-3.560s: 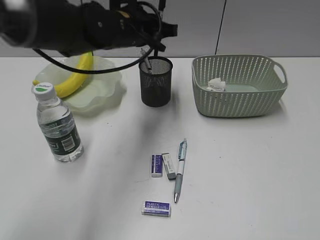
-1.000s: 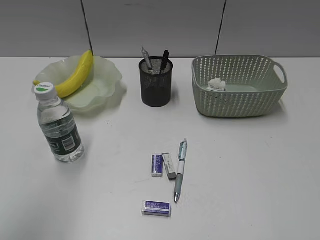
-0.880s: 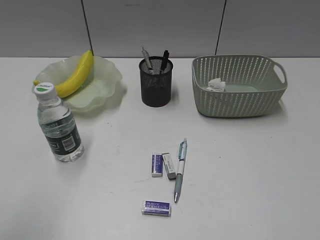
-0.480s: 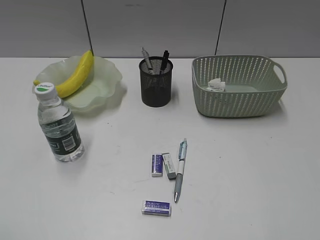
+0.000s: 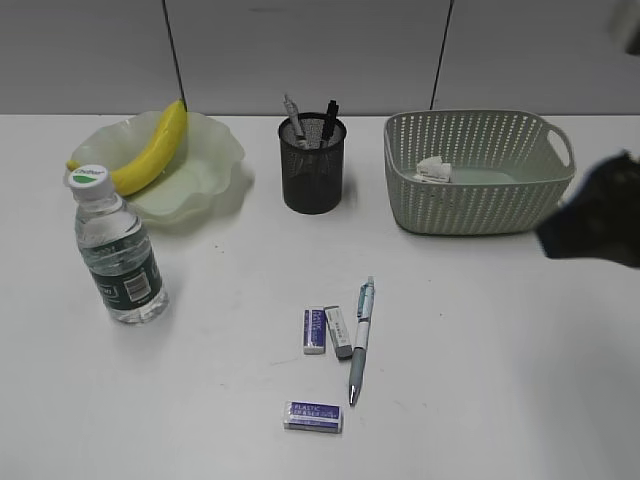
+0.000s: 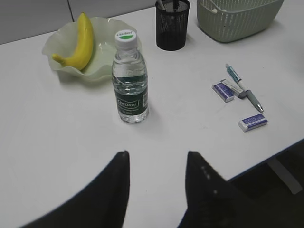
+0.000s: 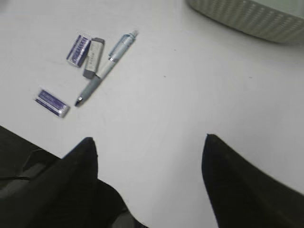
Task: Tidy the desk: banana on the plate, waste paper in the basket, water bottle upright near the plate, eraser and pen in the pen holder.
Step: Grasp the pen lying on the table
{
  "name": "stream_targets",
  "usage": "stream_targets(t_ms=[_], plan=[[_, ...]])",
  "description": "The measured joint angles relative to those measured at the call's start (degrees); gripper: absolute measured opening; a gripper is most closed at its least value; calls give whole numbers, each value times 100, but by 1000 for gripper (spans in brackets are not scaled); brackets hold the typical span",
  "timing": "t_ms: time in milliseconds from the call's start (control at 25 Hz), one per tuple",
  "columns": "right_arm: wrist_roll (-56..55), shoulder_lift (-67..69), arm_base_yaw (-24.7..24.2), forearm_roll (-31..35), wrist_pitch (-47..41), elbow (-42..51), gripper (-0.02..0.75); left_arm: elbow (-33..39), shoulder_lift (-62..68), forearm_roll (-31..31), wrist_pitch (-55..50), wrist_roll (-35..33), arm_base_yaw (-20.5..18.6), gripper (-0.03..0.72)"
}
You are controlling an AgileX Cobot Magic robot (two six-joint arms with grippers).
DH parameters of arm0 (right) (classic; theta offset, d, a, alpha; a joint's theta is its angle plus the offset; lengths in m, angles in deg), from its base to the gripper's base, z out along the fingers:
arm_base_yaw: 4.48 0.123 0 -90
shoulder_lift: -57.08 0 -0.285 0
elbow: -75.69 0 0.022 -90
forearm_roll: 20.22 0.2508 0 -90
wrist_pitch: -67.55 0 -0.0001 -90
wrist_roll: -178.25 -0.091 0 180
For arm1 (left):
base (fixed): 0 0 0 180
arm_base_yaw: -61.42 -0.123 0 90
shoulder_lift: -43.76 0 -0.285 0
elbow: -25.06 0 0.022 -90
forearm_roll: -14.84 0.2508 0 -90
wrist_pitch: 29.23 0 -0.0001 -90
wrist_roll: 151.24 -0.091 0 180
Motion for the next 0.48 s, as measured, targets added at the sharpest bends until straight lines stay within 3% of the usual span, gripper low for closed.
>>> stream_targets(t_ms=[120,480], plan=[[-562,1429,13,306,-273,-876,531,0,0,0,0,0,0,291],[-2045,4388,434,380,-857,-2721,480,0,0,0,5,0,0,284]])
